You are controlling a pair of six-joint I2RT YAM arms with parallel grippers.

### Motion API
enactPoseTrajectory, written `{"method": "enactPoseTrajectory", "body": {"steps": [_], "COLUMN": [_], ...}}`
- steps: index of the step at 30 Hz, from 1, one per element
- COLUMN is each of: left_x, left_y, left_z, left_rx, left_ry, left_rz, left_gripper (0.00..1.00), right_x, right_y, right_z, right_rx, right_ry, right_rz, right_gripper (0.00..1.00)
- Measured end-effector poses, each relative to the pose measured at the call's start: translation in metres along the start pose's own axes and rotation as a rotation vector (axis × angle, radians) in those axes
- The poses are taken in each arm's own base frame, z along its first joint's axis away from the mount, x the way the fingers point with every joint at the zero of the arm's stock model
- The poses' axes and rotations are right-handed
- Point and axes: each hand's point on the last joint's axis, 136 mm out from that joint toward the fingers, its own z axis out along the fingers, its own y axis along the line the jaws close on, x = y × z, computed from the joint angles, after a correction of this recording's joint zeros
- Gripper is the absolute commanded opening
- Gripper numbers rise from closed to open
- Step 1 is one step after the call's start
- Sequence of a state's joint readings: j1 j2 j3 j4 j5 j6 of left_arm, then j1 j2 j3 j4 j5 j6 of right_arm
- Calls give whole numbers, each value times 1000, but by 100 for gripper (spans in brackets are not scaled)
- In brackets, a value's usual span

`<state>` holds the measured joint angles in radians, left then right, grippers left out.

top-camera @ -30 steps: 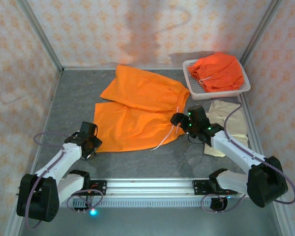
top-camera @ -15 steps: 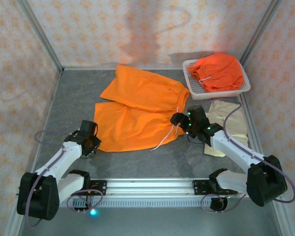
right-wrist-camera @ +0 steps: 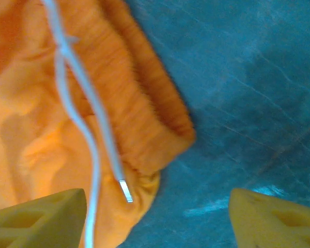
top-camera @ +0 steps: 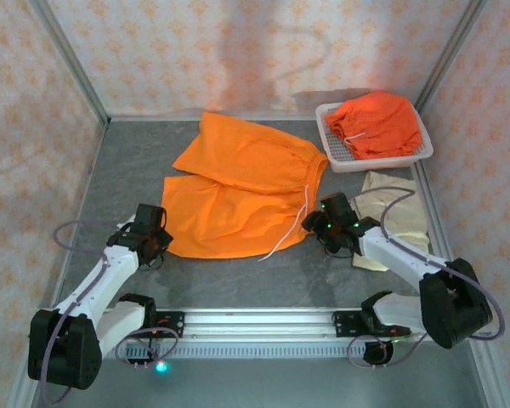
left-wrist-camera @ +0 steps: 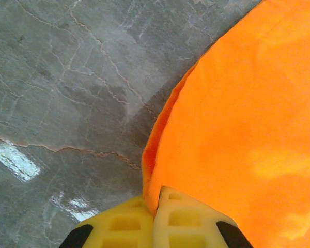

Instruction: Fold and stack the shorts

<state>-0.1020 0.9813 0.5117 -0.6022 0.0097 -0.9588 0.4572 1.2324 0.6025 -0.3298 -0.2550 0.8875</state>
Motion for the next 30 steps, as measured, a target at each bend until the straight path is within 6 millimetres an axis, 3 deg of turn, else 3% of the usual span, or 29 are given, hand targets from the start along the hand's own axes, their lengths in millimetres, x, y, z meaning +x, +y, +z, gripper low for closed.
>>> {"method": "enactPoseTrajectory", "body": {"steps": [15, 22, 30], "left_x": [0, 1, 1], "left_y": [0, 1, 0], "left_z": [0, 2, 3], "left_rx": [-1, -9, -9], "left_ry": [0, 5, 5], "left_rz": [4, 13, 14], "left_gripper": [0, 0, 0], "right_x": [-1, -11, -9], "right_y": [0, 15, 11], "right_z": [22, 19, 25], "right_rx": [26, -2, 20], "right_ry": [16, -3, 8], "right_rz": [36, 26, 20], "right_gripper": [45, 46, 51]}}
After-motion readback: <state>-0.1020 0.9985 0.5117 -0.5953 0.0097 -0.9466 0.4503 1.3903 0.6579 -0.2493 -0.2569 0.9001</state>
